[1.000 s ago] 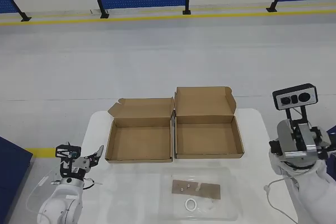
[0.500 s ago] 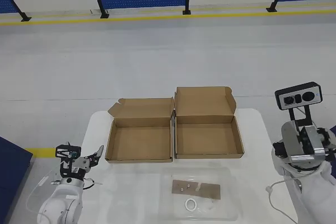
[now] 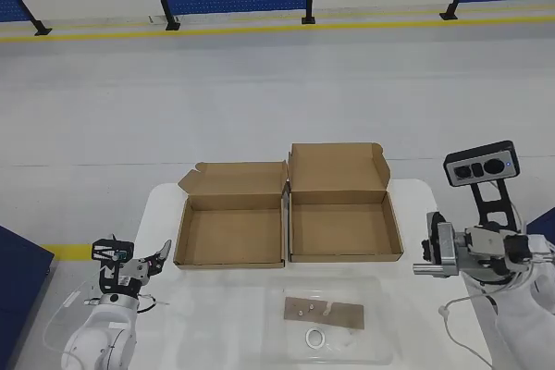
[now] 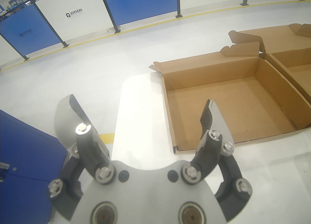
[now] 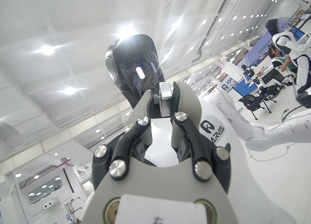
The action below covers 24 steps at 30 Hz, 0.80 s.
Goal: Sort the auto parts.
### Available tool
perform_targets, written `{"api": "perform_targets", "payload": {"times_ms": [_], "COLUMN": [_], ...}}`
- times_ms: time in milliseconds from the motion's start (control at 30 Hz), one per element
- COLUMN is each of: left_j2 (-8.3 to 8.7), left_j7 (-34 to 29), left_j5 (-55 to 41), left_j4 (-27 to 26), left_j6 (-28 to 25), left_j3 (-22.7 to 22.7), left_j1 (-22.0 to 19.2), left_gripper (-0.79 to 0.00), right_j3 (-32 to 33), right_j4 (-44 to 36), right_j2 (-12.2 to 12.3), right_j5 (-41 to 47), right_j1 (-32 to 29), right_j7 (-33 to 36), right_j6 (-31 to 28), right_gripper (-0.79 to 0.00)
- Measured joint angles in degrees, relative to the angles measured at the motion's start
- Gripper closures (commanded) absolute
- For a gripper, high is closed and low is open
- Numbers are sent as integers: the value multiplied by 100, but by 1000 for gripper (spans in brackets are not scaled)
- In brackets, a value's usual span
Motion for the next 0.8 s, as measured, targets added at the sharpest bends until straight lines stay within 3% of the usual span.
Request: {"api": "perform_targets", "payload": {"times_ms": [433,600,800], "left_j2": [0,0,0], "left_j7": [0,0,0], "left_j5": [0,0,0], "left_j4": [0,0,0], "left_j6": [0,0,0], "left_j3": [0,0,0], "left_j1": [0,0,0], "left_gripper": [-785,-785,-785], "right_j3": [16,258,612], "right_j4": [2,27,310], "right_j2": [-1,1,17], "right_j5": [-26,-670,-1406], "right_j1": [-2,-138,-498], "right_j7": [-18,-85,390], "right_j6": [23,163,162], "right_gripper": [0,0,0]}}
